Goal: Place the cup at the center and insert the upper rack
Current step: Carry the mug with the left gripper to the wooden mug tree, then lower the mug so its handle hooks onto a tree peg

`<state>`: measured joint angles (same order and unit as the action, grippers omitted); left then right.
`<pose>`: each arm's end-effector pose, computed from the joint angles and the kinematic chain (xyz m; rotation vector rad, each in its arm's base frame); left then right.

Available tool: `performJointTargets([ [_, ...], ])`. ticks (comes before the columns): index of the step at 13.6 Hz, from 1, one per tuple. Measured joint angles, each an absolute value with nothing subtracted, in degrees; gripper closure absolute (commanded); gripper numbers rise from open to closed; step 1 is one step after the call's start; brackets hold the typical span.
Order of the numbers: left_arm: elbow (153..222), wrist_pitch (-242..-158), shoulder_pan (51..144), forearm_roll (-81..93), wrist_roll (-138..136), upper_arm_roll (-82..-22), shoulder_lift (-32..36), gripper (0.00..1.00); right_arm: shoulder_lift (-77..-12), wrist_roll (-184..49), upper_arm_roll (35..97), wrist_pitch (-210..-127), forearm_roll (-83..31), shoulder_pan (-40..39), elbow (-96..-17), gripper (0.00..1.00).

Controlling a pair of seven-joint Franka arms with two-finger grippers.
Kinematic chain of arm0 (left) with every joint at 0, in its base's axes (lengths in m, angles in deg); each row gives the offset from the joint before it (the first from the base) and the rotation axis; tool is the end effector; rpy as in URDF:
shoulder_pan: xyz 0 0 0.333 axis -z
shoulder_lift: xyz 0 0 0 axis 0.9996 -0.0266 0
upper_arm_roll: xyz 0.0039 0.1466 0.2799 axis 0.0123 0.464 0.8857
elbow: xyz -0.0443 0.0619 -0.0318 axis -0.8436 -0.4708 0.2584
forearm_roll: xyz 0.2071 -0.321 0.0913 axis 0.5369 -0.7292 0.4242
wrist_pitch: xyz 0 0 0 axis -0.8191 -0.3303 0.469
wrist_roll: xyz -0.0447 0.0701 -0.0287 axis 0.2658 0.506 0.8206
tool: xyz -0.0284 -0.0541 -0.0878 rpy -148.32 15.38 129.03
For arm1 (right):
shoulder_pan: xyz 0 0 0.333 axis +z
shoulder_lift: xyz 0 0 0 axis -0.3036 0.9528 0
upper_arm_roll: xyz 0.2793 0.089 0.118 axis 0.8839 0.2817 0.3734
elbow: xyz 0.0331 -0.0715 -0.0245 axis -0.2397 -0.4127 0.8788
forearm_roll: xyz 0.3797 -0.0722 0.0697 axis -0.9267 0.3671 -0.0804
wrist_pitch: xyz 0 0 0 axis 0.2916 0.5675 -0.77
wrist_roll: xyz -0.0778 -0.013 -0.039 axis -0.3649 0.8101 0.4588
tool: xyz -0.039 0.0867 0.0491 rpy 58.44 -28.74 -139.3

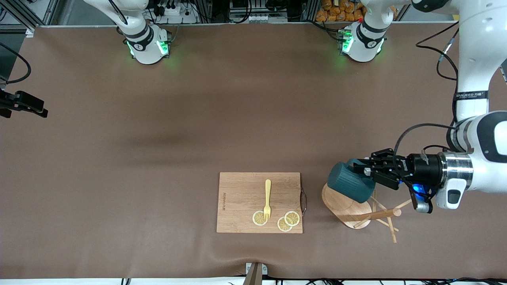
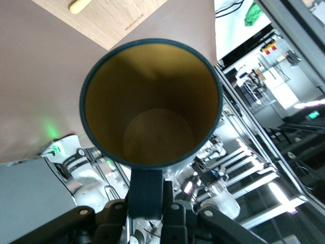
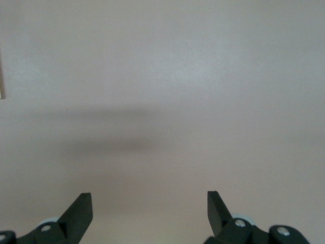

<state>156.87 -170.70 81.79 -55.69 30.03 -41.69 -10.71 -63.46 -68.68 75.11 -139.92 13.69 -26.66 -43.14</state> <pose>0.7203 -0.0887 0.4419 1.7102 0.7614 -0.7808 0.5705 -0.0583 0.6159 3.1082 0.0194 -0.0820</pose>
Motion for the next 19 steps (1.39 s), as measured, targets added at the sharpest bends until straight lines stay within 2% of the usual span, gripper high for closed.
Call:
performJointTargets([
  [13, 156.85, -167.66, 78.97, -56.72, 24.18, -41.85, -15.87, 1.0, -63.38, -68.68, 75.14, -139.93, 13.69, -26.66, -43.14, 0.0],
  [19, 156.84, -165.68, 77.43, -56.72, 22.84, -41.72, -16.26, 1.0, -63.36, -68.68, 75.15, -139.93, 13.69, -26.66, -43.14, 0.0],
])
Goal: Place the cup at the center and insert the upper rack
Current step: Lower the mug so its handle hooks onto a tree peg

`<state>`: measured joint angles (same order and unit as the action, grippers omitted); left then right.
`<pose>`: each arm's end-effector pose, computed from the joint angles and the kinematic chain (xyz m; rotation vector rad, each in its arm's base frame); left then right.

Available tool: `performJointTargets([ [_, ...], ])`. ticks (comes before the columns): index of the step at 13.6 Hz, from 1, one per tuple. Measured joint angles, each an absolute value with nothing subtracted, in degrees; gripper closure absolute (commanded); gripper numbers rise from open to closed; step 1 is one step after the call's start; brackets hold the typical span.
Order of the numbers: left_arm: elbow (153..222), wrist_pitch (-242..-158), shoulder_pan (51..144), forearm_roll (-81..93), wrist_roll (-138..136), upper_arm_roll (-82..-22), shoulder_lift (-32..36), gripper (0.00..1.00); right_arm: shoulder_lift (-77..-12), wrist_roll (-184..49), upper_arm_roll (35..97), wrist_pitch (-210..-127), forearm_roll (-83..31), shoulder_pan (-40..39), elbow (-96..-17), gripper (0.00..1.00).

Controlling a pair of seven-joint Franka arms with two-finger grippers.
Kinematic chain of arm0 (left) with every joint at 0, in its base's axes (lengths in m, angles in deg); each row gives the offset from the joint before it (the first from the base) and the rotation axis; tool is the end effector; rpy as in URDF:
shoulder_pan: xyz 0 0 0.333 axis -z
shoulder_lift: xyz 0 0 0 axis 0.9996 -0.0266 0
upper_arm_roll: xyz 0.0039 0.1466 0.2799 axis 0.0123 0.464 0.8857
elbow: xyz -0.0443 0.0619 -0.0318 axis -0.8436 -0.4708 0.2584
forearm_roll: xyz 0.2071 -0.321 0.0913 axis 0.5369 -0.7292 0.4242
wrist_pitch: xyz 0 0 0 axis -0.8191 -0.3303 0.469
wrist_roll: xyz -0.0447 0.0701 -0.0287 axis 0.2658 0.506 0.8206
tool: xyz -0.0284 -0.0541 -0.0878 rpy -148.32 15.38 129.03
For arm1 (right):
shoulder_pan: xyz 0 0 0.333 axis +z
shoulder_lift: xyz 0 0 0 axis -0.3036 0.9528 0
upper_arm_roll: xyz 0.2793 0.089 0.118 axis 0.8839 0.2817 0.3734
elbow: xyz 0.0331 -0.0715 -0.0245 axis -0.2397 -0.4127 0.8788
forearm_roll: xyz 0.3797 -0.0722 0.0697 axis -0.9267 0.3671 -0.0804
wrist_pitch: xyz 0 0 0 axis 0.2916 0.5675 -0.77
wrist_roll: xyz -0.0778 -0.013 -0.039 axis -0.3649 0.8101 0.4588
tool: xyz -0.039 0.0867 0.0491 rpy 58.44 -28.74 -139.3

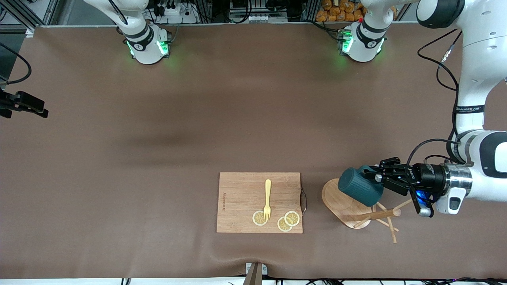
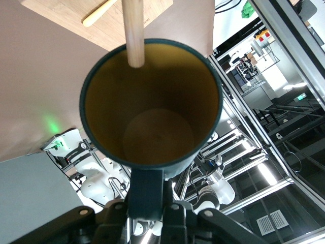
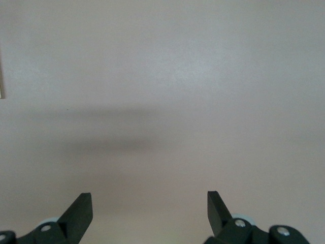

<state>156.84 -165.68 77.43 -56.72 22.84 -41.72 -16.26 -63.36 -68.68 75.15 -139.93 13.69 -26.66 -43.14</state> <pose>0.7235 -0.0401 0.3778 1.6516 0.6988 -0.8095 0.5711 -0.0580 0.6149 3.1085 0.0205 -0.0844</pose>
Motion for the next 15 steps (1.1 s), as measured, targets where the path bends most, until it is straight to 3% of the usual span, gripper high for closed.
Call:
performJointTargets([
  [15, 156.76, -164.07, 75.64, -56.72, 19.4, -41.44, -17.62, 1.0, -63.32, -68.68, 75.15, -139.93, 13.69, -26.66, -43.14, 0.0],
])
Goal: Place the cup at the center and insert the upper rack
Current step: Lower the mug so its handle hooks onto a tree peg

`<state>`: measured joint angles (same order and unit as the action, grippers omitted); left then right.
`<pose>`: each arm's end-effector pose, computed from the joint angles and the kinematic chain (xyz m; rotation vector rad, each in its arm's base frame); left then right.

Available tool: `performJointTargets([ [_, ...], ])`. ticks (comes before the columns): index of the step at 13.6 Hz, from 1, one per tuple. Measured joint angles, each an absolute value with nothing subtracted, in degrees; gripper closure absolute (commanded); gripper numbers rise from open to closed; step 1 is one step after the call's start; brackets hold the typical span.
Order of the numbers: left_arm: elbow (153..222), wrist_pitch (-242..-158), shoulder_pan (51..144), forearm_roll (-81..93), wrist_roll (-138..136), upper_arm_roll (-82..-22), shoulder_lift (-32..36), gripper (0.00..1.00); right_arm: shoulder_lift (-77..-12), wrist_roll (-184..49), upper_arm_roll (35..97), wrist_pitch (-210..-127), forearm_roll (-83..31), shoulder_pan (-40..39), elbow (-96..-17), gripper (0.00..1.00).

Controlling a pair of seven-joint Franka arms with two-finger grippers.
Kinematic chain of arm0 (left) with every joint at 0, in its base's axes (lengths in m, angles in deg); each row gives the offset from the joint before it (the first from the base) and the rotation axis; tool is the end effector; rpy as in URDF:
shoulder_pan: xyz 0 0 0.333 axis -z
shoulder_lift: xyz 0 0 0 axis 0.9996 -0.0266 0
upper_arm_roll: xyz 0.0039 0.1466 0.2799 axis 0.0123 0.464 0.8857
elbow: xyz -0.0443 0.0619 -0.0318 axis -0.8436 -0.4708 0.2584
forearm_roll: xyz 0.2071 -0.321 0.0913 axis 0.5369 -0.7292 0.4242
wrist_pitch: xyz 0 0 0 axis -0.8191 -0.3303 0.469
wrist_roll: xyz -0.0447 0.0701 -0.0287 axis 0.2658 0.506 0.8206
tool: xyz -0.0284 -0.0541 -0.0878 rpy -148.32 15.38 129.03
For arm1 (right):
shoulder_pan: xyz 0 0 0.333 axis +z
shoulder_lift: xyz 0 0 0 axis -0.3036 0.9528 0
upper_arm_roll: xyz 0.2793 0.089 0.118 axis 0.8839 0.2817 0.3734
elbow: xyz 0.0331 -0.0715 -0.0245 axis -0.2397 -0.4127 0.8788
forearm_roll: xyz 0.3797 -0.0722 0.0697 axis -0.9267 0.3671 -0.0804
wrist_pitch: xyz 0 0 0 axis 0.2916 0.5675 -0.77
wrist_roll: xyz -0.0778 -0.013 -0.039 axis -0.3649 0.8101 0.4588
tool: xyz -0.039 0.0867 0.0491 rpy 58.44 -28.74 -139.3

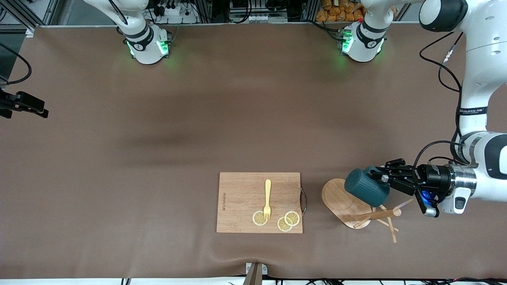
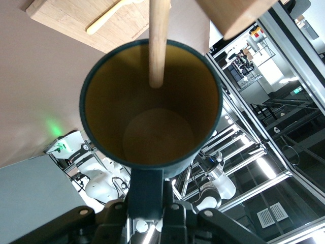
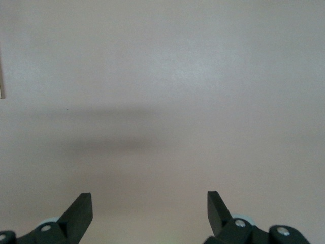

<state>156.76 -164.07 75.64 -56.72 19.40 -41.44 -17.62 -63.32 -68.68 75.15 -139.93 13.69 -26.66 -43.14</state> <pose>0.7225 -0.0171 0.3620 1.6407 0.6673 -0.7867 0.5713 -0.0581 0.6145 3.1086 0.0205 -0.0855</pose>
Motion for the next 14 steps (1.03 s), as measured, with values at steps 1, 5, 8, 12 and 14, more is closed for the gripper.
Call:
performJointTargets([
  [1, 156.76, -164.06, 75.63, -56.71, 18.81, -41.37, -17.64, 1.0, -63.32, -68.68, 75.15, -139.93, 13.69, -26.66, -43.14, 0.0],
  [5, 156.79, -164.04, 75.57, -56.69, 16.42, -40.14, -18.25, 1.0, -63.32, -68.68, 75.16, -139.93, 13.69, -26.66, -43.14, 0.0],
  [8, 156.79, -164.01, 75.42, -56.69, 15.48, -39.99, -18.64, 1.0, -63.32, -68.68, 75.17, -139.93, 13.69, -26.65, -43.14, 0.0],
  [12, 156.79, -164.0, 75.41, -56.69, 14.06, -39.97, -18.97, 1.0, -63.31, -68.68, 75.26, -139.93, 13.72, -26.27, -43.14, 0.0],
  [14, 156.79, -164.0, 75.15, -56.69, 13.59, -39.92, -19.16, 1.0, -63.31, -68.68, 75.27, -139.93, 13.73, -26.27, -43.14, 0.0],
])
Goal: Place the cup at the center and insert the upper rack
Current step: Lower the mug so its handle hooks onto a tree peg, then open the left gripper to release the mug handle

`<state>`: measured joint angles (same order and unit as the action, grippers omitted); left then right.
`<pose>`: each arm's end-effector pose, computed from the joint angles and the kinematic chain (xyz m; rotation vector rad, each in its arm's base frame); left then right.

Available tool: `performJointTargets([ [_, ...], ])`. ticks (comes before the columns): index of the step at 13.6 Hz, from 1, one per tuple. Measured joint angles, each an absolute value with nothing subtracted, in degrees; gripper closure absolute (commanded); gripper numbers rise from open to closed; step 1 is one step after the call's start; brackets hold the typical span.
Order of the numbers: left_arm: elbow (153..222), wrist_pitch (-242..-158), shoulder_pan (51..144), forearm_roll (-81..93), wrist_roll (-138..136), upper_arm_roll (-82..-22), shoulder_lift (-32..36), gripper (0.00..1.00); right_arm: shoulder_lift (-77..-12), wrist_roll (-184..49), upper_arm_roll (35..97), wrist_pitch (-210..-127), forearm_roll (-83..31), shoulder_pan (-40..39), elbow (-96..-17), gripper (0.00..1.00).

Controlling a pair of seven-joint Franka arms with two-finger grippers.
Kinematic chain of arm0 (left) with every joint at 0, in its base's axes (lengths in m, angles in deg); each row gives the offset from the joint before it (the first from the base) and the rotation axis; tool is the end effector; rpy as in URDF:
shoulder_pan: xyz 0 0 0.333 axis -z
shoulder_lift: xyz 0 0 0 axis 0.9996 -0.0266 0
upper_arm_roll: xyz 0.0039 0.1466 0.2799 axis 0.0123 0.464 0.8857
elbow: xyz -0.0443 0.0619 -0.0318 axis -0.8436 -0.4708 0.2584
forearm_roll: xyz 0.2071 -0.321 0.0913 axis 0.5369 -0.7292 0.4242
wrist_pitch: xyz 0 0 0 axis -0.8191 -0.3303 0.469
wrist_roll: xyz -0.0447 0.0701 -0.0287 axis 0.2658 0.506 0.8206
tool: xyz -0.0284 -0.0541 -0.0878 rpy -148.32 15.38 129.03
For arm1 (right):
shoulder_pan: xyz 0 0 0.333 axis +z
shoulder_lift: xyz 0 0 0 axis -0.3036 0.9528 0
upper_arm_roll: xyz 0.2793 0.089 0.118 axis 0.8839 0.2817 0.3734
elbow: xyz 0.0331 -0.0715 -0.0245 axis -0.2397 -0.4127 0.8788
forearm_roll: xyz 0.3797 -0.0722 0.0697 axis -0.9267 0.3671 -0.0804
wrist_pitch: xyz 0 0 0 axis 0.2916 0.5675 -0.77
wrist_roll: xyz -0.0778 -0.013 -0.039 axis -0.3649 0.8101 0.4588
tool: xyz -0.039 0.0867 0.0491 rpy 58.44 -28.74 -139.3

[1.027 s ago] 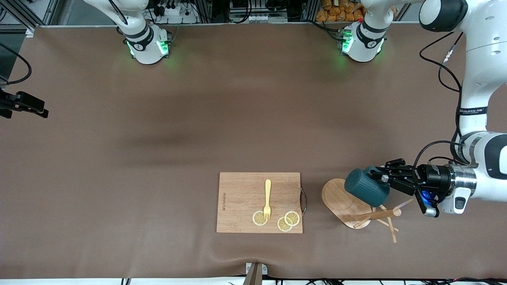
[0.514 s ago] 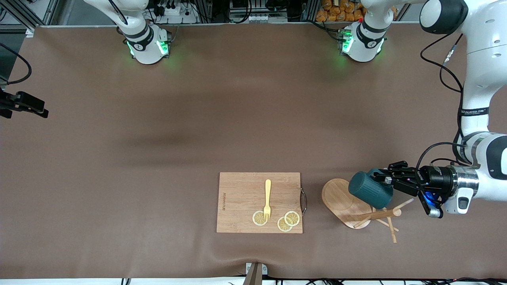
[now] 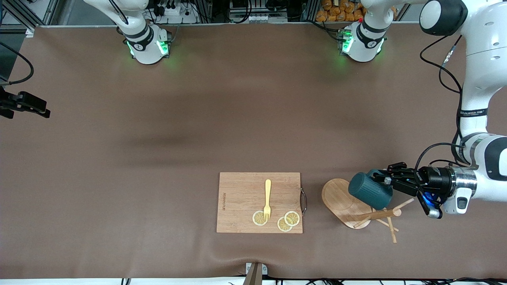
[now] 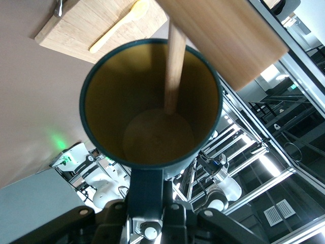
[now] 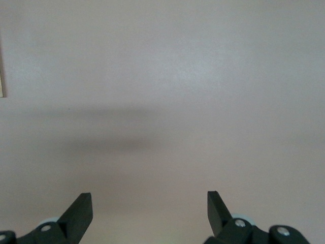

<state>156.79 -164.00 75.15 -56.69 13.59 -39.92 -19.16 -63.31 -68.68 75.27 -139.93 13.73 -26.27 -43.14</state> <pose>0.7230 0.0021 0.3397 1.6537 0.6274 -0.7196 0.5718 -0.0531 0.6144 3.1077 0.0343 -0.0856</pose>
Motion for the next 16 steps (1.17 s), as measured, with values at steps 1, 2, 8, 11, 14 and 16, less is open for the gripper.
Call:
performJointTargets([
  [1, 156.79, -164.0, 74.95, -56.69, 13.49, -39.92, -19.19, 1.0, -63.3, -68.68, 75.27, -139.93, 13.74, -26.27, -43.14, 0.0],
  [2, 156.79, -164.0, 74.78, -56.69, 13.41, -39.91, -19.19, 1.0, -63.3, -68.68, 75.27, -139.93, 13.74, -26.27, -43.14, 0.0],
  [8, 156.81, -164.0, 74.23, -56.7, 12.65, -39.84, -19.52, 0.96, -63.3, -68.68, 75.27, -139.93, 13.87, -26.27, -43.14, 0.0],
  [11, 156.81, -164.0, 73.9, -56.91, 12.6, -39.84, -20.03, 0.73, -63.3, -68.68, 75.27, -139.93, 13.91, -26.27, -43.14, 0.0],
  [14, 156.8, -164.0, 73.86, -57.28, 12.48, -39.84, -20.36, 0.5, -63.3, -68.68, 75.27, -139.93, 13.95, -26.27, -43.14, 0.0],
  [16, 156.81, -164.0, 73.82, -57.37, 12.02, -39.84, -20.54, 0.3, -63.3, -68.68, 75.27, -139.94, 13.97, -26.27, -43.14, 0.0],
])
